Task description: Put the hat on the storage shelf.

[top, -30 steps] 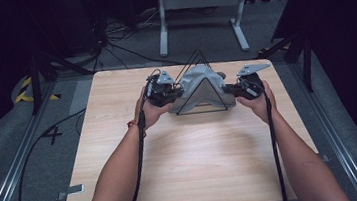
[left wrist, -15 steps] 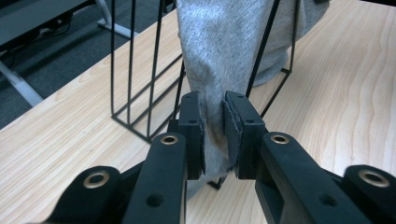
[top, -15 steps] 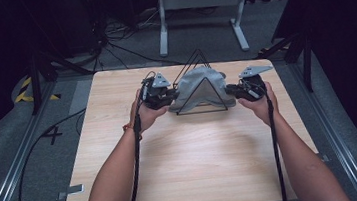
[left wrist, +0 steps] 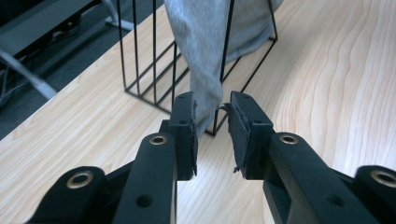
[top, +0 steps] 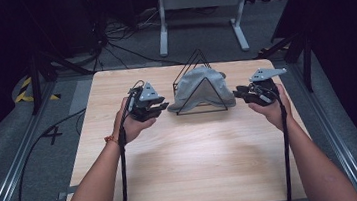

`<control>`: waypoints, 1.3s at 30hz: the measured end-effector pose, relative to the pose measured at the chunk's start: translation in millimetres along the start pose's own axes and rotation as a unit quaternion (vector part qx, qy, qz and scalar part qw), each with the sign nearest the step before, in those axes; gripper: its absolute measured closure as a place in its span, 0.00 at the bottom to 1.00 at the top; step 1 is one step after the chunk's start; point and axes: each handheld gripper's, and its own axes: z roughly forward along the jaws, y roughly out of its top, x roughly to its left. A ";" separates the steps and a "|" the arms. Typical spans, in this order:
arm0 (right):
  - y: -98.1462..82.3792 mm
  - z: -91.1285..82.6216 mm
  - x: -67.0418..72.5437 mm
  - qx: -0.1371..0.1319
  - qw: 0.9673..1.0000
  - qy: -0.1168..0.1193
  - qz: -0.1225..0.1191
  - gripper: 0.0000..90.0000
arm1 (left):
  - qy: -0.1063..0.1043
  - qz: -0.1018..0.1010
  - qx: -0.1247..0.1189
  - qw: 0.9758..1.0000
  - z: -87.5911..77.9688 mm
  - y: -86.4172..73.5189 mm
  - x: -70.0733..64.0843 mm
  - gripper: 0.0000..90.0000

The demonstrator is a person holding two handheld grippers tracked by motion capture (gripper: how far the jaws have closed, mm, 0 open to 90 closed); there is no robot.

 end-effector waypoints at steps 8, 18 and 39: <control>-15.0 -16.4 6.1 0.008 1.000 0.008 -0.007 0.74 | 0.010 0.008 0.026 1.000 -18.6 -24.5 -7.2 0.72; -64.5 -33.7 18.2 0.042 0.999 0.004 -0.019 0.60 | 0.008 0.025 0.083 0.996 -40.0 -74.9 -26.7 0.57; -182.7 -61.7 34.5 0.060 0.996 0.005 0.061 0.30 | -0.065 -0.063 0.059 0.994 -38.5 -160.5 -57.1 0.29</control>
